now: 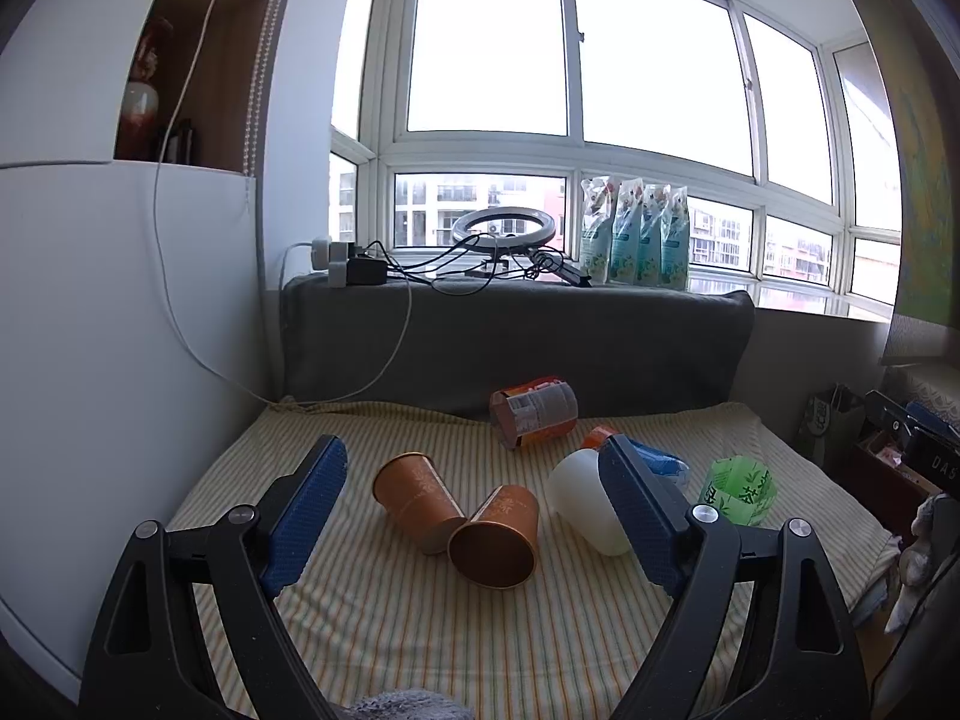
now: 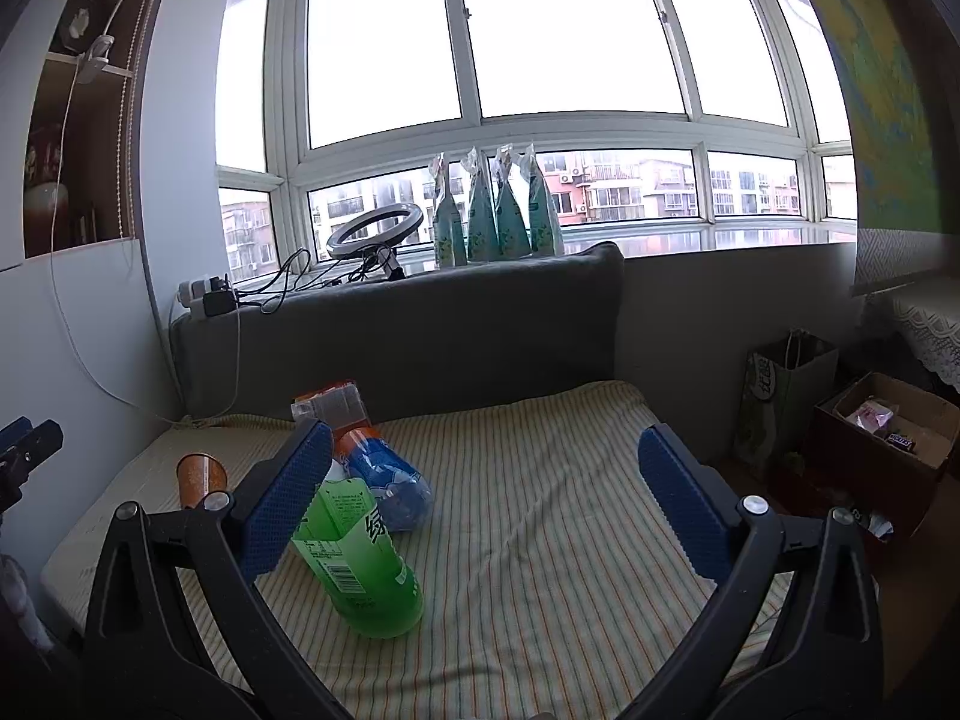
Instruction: Flip cup upright
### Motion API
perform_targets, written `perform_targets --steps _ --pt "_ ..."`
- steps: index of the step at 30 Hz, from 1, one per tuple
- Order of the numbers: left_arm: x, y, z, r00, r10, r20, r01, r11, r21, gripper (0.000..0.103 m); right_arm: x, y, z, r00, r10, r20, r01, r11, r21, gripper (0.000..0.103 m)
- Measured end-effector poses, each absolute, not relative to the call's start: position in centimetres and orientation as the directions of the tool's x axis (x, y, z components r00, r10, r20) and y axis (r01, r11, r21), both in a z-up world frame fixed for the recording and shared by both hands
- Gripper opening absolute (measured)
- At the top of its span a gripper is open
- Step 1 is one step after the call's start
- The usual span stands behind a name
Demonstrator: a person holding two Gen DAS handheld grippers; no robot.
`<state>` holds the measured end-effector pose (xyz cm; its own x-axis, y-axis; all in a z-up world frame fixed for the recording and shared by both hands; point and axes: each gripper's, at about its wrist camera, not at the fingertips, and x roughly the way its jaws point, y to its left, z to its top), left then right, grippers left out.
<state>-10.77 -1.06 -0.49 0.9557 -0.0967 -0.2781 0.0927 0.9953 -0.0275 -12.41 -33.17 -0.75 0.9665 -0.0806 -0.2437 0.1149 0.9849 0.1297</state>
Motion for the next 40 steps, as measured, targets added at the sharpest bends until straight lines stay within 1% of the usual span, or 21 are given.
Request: perform_targets --steps 30,32,36,40 --pt "-10.8 -1.1 -0.4 0.954 -0.117 -0.275 0.112 0.993 -0.032 0.086 -12.4 -32.9 -1.6 0.963 -0.055 -0.265 0.093 0.987 0.133 0.103" --pt "-10.7 -1.0 -0.5 0.951 -0.132 -0.278 0.124 0.991 -0.046 0.086 -12.4 -32.9 -1.8 0.962 -0.052 -0.269 0.091 0.987 0.135 0.103" --pt "-10.4 -1.1 -0.7 0.937 -0.154 -0.313 0.147 0.988 -0.046 0.086 -12.3 -32.7 -2.0 0.960 -0.047 -0.277 0.088 0.987 0.135 0.103" --pt "-10.6 -1.5 -0.7 0.939 -0.146 -0.312 0.145 0.989 -0.027 0.086 -12.3 -32.7 -2.1 0.959 -0.045 -0.278 0.086 0.987 0.139 0.103"
